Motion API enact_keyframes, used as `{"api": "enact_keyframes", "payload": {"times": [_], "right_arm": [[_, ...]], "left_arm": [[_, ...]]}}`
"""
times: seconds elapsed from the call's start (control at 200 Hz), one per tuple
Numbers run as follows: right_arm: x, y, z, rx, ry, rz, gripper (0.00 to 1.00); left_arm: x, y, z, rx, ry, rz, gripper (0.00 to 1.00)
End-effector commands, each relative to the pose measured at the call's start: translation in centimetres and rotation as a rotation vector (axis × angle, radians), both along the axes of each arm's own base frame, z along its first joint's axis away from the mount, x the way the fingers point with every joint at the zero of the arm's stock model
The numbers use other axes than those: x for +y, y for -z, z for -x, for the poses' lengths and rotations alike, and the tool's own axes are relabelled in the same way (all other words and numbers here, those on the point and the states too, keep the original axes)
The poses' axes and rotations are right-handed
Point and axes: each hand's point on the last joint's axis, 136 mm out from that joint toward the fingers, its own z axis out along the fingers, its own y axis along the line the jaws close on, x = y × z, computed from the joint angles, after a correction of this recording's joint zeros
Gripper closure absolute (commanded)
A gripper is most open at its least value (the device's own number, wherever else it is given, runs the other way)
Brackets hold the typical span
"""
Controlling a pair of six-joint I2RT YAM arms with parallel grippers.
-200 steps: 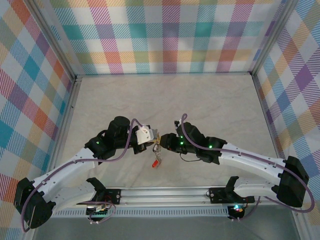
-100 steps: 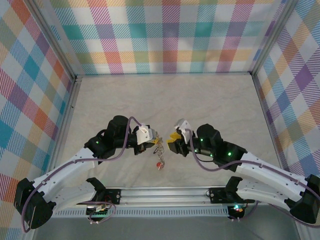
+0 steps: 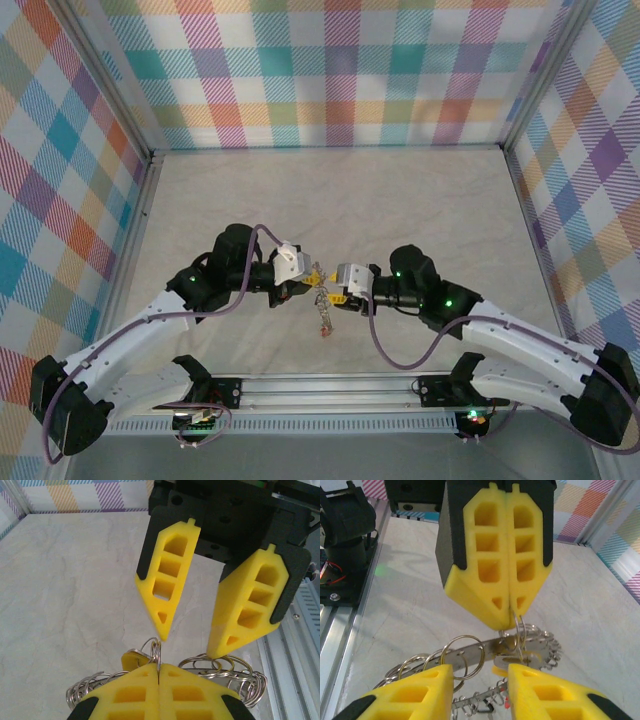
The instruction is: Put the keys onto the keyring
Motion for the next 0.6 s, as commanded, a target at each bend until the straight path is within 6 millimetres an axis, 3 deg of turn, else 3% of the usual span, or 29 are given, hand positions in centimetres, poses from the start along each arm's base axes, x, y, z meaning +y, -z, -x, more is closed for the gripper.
{"api": "enact_keyframes", "payload": {"times": [0.0, 0.335, 0.595], "right_arm": [[0.9, -2.9, 0.0, -0.057, -0.062, -0.07, 0.69], [1.1, -3.1, -0.6, -0.045, -0.066, -0.057, 0.7], [-0.8, -3.4, 0.0, -0.119, -0.06, 0.01, 0.65]], "left_arm": [[-0.3, -2.1, 0.3, -0.033, 0.045, 0.054, 1.0], [-0.6, -1.9, 0.1, -0.034, 0.057, 0.051, 1.0], [-0.7, -1.7, -0.2, -0.032, 0.047, 0.043, 1.0]]}}
